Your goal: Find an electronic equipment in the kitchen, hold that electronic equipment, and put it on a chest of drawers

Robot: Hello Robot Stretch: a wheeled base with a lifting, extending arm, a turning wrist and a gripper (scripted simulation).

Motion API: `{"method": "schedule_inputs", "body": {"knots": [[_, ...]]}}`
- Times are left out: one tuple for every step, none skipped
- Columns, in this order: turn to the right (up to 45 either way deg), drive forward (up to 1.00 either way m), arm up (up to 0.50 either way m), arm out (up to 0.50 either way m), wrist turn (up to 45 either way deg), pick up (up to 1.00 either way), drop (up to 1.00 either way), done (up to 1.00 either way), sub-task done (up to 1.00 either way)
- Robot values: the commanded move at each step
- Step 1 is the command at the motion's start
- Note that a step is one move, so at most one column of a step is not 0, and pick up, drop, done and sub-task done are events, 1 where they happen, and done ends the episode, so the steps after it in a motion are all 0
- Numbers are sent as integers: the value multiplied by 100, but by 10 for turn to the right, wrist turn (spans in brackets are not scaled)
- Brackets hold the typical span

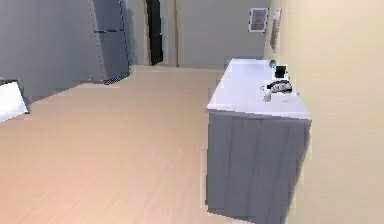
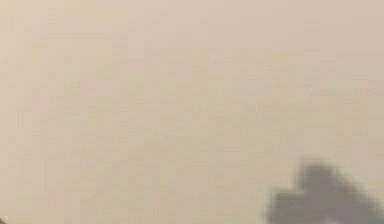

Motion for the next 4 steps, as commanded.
{"method": "schedule_inputs", "body": {"knots": [[-450, 0, 0, 0, 0, 0, 0, 0, 0], [-270, 0, 0, 0, 0, 0, 0, 0, 0], [0, 15, 0, 0, 0, 0, 0, 0, 0], [-450, 0, 0, 0, 0, 0, 0, 0, 0]]}}
